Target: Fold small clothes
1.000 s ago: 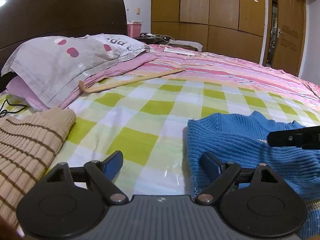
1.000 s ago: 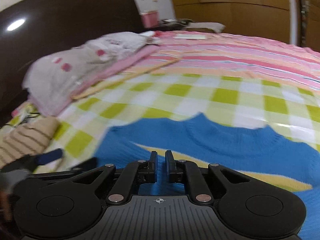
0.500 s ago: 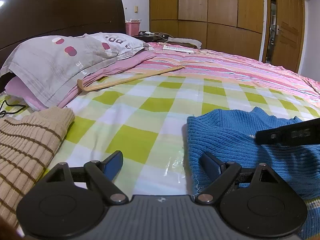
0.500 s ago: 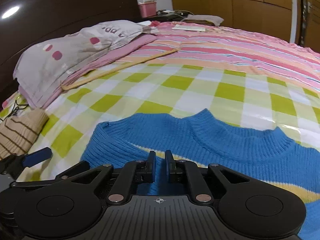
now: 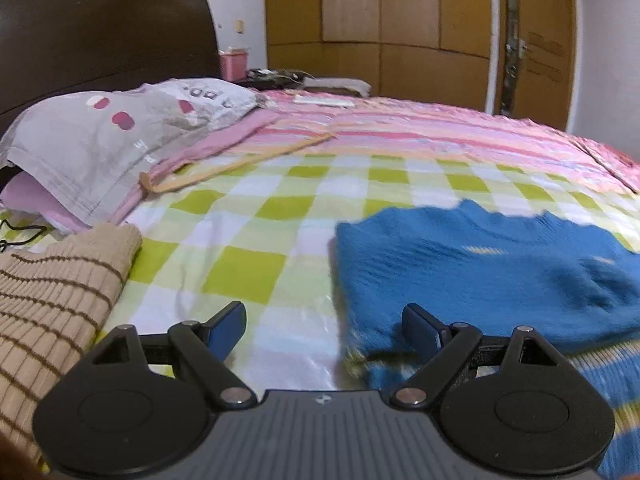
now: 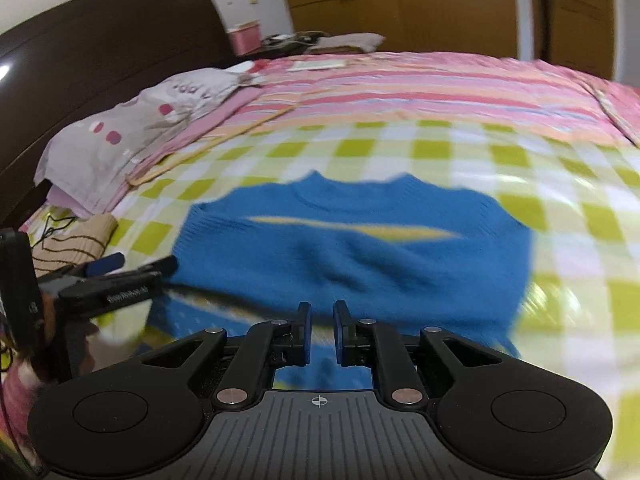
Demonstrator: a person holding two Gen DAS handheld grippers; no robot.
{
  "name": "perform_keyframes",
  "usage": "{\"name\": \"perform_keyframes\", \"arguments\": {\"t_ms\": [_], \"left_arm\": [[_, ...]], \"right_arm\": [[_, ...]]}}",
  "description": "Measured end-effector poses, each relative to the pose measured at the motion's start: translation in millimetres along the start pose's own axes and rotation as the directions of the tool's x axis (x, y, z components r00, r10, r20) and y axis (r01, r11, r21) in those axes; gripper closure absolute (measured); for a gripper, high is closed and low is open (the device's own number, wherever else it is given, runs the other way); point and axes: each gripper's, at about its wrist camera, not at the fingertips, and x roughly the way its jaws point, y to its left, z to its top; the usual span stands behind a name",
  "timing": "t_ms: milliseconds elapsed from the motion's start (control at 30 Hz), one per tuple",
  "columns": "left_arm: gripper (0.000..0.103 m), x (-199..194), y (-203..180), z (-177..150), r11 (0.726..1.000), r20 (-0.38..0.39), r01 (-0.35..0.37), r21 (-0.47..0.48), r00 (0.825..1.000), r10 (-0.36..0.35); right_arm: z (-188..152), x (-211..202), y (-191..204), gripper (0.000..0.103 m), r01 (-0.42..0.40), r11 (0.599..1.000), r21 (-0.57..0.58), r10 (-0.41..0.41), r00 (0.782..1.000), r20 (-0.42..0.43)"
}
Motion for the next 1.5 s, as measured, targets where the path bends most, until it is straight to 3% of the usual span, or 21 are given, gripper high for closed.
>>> {"name": "perform_keyframes", "arguments": {"t_ms": [133,300,500,833,1067,1167,1333,1500], "left_arm": [[0.012,-11.5,-3.0,-13.8,0.999,-0.081,0.049,0.015,0.996,-0.047],[0.012,-27.0,-9.9,-36.1,0.993,-0.161,0.047,0.109,0.987,-0.029],[0.012,-46.8,-2.9,-44.6,0.994,-0.211,0.065,0.088,0.976,-0.045],[0.012,-80.7,9.2,-55.3,0.991,-0.294,0.089,0.098,0.954,-0.057],[0.012,-107.5,13.2,-61.3,0.983,-0.336,0.062,0.174,0.942,0.0],[0.012,-114.6,19.2,-66.6,0.981,-0.377,0.058,0.186,0.926,0.017],[0.012,-124.6,25.6,-77.9,0.982,-0.458,0.112,0.151,0.889,-0.031],[0.012,-127.2,18.3,-84.5,0.975,-0.493,0.135,0.178,0.869,-0.031]], "right_arm": [[-25.0,-19.1,-18.2,0.089,0.001,0.997,0.071,0.0,1.0,-0.014],[-58.9,-30.9,-28.7,0.089,0.017,0.994,0.105,-0.011,0.998,-0.058],[-93.5,-38.3,-38.6,0.088,0.036,0.989,0.143,-0.019,0.992,-0.122],[-117.5,-59.4,-42.7,0.087,0.011,0.983,0.181,0.008,0.994,-0.107],[-130.5,-74.8,-43.5,0.084,-0.003,0.982,0.188,0.022,0.995,-0.099],[-134.5,-82.7,-44.8,0.084,-0.007,0.981,0.195,0.025,0.995,-0.091],[-142.3,-96.2,-46.1,0.08,-0.004,0.979,0.202,0.021,0.996,-0.086],[-152.7,-108.7,-50.7,0.079,0.024,0.978,0.205,-0.003,0.995,-0.104]]}}
